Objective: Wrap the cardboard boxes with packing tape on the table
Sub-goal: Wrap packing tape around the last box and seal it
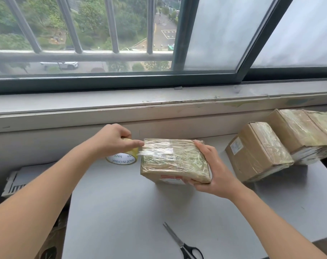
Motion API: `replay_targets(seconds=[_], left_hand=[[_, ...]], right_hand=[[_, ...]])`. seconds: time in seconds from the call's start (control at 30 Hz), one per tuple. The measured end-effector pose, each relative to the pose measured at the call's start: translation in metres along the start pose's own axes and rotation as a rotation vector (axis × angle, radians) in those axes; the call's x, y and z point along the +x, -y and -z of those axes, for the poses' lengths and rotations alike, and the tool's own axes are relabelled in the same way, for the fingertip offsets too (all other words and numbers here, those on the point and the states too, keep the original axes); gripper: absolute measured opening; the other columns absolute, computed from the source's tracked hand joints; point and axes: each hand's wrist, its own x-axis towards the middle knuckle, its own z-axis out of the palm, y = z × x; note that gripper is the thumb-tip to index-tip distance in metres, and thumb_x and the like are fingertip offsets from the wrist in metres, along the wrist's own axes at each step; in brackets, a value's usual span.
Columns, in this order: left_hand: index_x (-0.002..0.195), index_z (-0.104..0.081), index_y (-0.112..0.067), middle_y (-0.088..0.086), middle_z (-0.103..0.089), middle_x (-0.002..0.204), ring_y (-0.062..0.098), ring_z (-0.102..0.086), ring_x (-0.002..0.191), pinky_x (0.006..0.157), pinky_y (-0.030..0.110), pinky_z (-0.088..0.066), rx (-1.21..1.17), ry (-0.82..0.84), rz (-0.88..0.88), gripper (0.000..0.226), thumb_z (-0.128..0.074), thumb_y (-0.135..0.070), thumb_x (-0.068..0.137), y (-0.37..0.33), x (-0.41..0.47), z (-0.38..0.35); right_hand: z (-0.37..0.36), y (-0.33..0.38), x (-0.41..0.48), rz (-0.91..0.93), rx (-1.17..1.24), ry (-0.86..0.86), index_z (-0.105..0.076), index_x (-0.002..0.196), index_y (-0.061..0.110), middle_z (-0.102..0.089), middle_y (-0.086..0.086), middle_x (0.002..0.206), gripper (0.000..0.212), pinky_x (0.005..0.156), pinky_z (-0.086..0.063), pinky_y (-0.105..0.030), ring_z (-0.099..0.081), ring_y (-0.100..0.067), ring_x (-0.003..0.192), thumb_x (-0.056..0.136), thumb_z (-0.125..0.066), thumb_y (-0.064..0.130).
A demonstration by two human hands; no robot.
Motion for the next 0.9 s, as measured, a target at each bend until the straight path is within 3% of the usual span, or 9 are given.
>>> replay_targets(seconds=[0.17,0.23,0.33,0.4,0.47,0.6,0.7,0.77,0.9], left_hand=[[0.058,-0.048,-0.008,-0.009,-0.032,0.050,0.010,-0.030,0.049,0.048,0.026,-0.021,-0.040,-0.002,-0.025,0.064,-0.084,-0.058,0.075,-0.006,0.013,-0.017],[0.058,-0.045,-0.012,-0.011,-0.030,0.048,0.010,-0.030,0.047,0.047,0.024,-0.021,-0.059,0.023,-0.029,0.063,-0.081,-0.060,0.076,-0.012,0.018,-0.028],[0.059,-0.043,-0.015,-0.012,-0.030,0.044,0.009,-0.031,0.044,0.044,0.024,-0.021,-0.052,0.064,-0.031,0.062,-0.077,-0.063,0.080,-0.026,0.027,-0.040],[0.061,-0.043,-0.015,-0.012,-0.030,0.046,0.010,-0.030,0.045,0.045,0.027,-0.022,-0.041,0.067,-0.023,0.062,-0.075,-0.063,0.082,-0.032,0.032,-0.041],[0.064,-0.044,-0.014,-0.007,-0.033,0.052,0.012,-0.030,0.049,0.048,0.030,-0.023,-0.035,0.055,-0.018,0.062,-0.073,-0.065,0.082,-0.031,0.034,-0.041],[0.064,-0.039,-0.015,-0.003,-0.032,0.057,0.014,-0.030,0.051,0.049,0.030,-0.021,-0.067,0.031,0.000,0.064,-0.072,-0.066,0.083,-0.028,0.034,-0.047],[0.062,-0.033,-0.018,-0.005,-0.029,0.055,0.015,-0.028,0.051,0.051,0.031,-0.020,-0.086,0.026,0.002,0.065,-0.072,-0.064,0.084,-0.034,0.036,-0.047],[0.062,-0.034,-0.018,-0.004,-0.030,0.056,0.016,-0.029,0.053,0.051,0.030,-0.022,-0.093,0.040,0.003,0.064,-0.072,-0.065,0.084,-0.035,0.038,-0.046],[0.060,-0.033,-0.019,-0.006,-0.029,0.053,0.014,-0.029,0.050,0.048,0.030,-0.022,-0.081,0.008,0.027,0.065,-0.071,-0.065,0.084,-0.034,0.036,-0.050]], right_hand=[[0.006,0.002,-0.008,-0.107,0.014,0.032,-0.015,0.158,0.045,-0.026,0.017,0.152,0.109,0.109,-0.031,-0.009,-0.034,0.002,0.140,0.072,-0.082,0.051],[0.015,0.001,-0.012,-0.165,-0.025,0.060,-0.012,0.158,0.047,-0.019,0.021,0.157,0.108,0.116,-0.033,-0.022,-0.028,0.004,0.144,0.073,-0.077,0.056],[0.038,0.009,-0.008,-0.274,-0.527,0.142,-0.004,0.163,0.033,0.012,0.012,0.167,0.113,0.125,-0.020,-0.052,-0.004,-0.013,0.153,0.077,-0.069,0.065],[0.040,0.025,0.003,-0.297,-0.802,0.224,0.006,0.163,0.020,0.022,0.001,0.169,0.119,0.126,-0.003,-0.058,0.015,-0.020,0.156,0.079,-0.056,0.077],[0.023,0.041,0.014,-0.281,-0.767,0.245,0.014,0.162,0.015,0.019,-0.003,0.170,0.120,0.127,0.003,-0.052,0.018,-0.021,0.156,0.082,-0.046,0.083],[0.002,0.044,0.024,-0.251,-0.741,0.168,0.002,0.163,0.011,0.002,-0.007,0.172,0.101,0.126,0.001,-0.032,0.003,-0.018,0.158,0.095,-0.043,0.071],[0.015,0.052,0.040,-0.293,-0.705,0.204,-0.005,0.163,0.013,-0.004,-0.009,0.171,0.104,0.126,-0.010,-0.038,-0.003,-0.020,0.158,0.091,-0.048,0.074],[0.005,0.063,0.050,-0.253,-0.707,0.250,0.003,0.163,0.013,0.009,-0.008,0.171,0.114,0.128,-0.005,-0.047,0.008,-0.022,0.158,0.085,-0.039,0.085],[-0.018,0.068,0.057,-0.251,-0.673,0.272,0.008,0.163,0.011,0.017,-0.005,0.170,0.126,0.129,0.001,-0.042,0.014,-0.016,0.157,0.071,-0.017,0.094]])
